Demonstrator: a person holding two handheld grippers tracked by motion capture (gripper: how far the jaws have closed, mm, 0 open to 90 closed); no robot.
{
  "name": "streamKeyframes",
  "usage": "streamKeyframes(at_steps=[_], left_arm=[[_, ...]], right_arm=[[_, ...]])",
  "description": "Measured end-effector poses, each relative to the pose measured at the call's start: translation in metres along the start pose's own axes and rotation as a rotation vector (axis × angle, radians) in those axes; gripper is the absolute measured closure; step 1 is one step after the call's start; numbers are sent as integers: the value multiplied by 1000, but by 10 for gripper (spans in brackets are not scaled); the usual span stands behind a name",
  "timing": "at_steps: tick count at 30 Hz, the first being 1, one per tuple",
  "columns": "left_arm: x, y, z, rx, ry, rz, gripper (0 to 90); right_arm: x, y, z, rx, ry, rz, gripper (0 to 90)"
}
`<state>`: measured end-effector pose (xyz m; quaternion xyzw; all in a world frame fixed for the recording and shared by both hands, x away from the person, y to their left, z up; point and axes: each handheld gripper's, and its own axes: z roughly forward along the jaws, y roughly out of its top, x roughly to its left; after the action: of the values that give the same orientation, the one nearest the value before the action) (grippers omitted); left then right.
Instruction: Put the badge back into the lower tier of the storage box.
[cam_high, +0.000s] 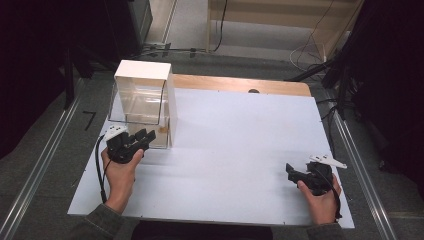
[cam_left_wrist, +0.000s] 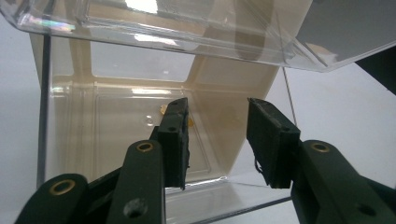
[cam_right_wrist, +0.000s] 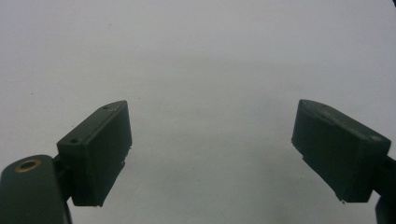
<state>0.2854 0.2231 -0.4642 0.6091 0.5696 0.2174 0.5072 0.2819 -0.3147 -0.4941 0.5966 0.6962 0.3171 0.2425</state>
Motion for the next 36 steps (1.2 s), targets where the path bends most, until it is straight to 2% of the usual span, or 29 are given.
streamKeyframes(at_steps=[14, 25, 36], left_arm=[[-3, -1, -2, -4, 8, 12, 503], [-11, -1, -8, 0, 13, 42, 415], [-18, -4, -17, 6, 1, 57, 356]], right_arm=[[-1, 0, -1, -3, 0, 0, 107], [-1, 0, -1, -3, 0, 1, 107], [-1, 0, -2, -3, 2, 10, 106]])
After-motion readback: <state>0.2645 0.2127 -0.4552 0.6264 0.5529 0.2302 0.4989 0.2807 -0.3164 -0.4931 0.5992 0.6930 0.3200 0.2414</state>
